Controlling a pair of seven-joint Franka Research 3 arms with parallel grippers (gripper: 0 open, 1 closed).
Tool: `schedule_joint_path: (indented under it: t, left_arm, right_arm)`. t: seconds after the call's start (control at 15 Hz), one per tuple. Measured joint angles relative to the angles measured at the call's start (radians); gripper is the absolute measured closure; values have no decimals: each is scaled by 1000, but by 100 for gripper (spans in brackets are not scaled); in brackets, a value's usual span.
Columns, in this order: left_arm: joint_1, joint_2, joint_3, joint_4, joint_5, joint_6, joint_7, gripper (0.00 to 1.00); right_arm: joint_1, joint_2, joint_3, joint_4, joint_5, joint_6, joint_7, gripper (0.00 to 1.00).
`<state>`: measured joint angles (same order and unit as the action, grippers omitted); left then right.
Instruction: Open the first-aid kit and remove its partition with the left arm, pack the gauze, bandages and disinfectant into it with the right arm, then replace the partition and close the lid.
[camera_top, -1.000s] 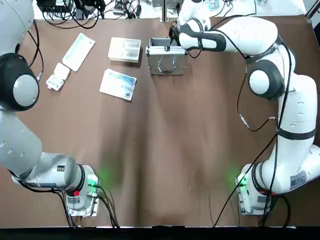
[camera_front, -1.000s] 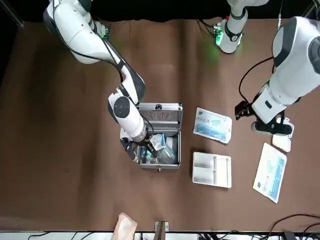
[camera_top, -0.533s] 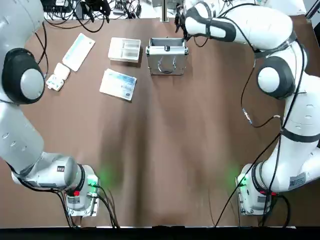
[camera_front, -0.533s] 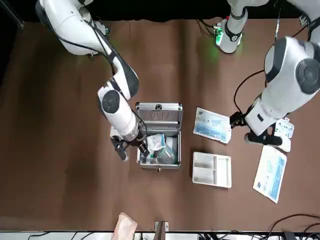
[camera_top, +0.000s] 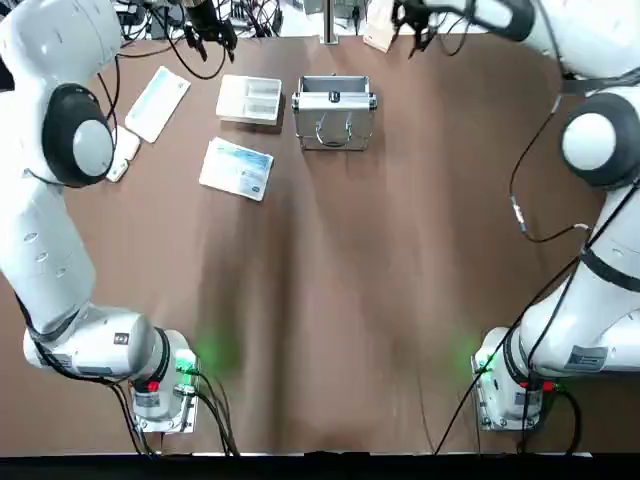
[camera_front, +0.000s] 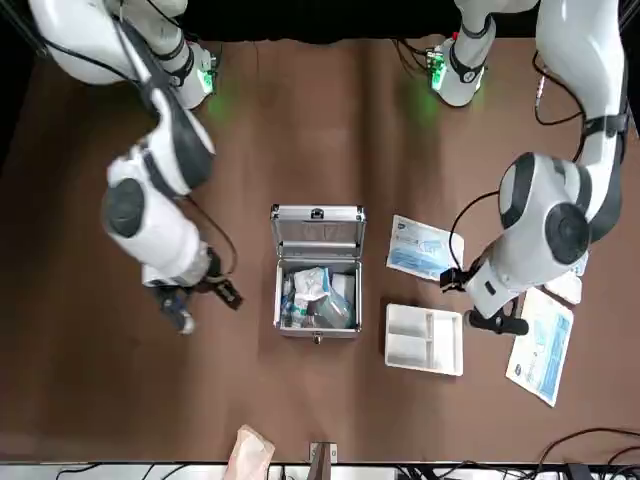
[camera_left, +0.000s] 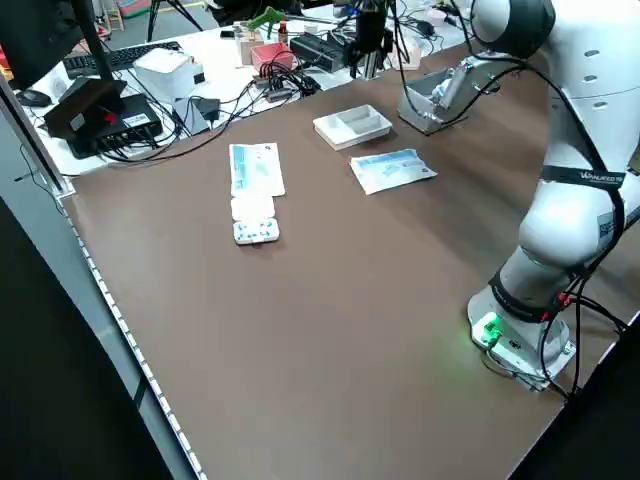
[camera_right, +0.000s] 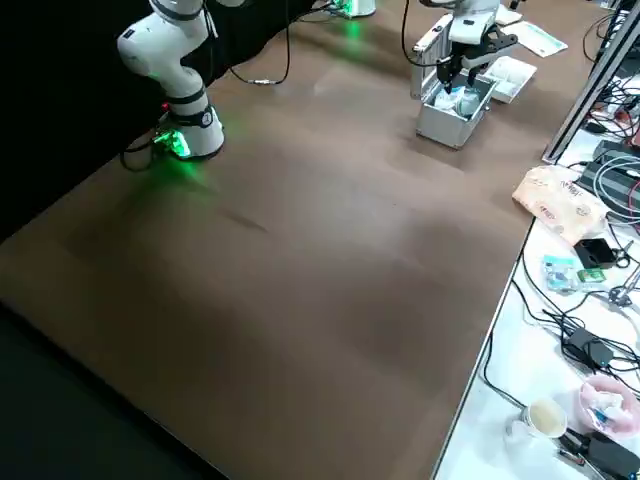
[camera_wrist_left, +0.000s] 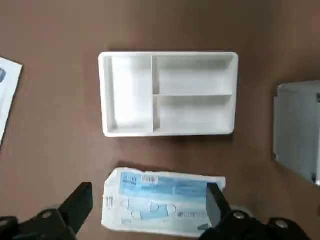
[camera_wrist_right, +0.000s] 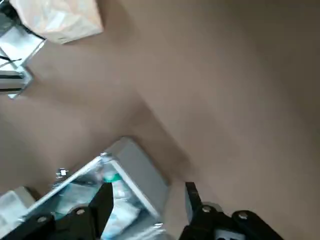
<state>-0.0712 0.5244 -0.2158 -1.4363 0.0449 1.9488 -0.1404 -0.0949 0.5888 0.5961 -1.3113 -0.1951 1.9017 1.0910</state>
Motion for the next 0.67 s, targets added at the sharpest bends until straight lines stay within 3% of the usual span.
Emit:
schedule_joint_path:
  t: [0.2, 0.47, 0.67]
  left_arm:
    - [-16, 80, 0, 0, 21, 138, -17, 0]
    - [-22, 196, 3, 2, 23, 331, -39, 0]
    - [-22, 247, 5, 5, 23, 371, -43, 0]
  right_arm:
    - [-92, -40, 37, 1, 3, -103, -160, 33]
    - [-132, -93, 43, 1, 11, -151, -242, 33]
    - [-157, -116, 44, 1, 27, -158, -275, 33]
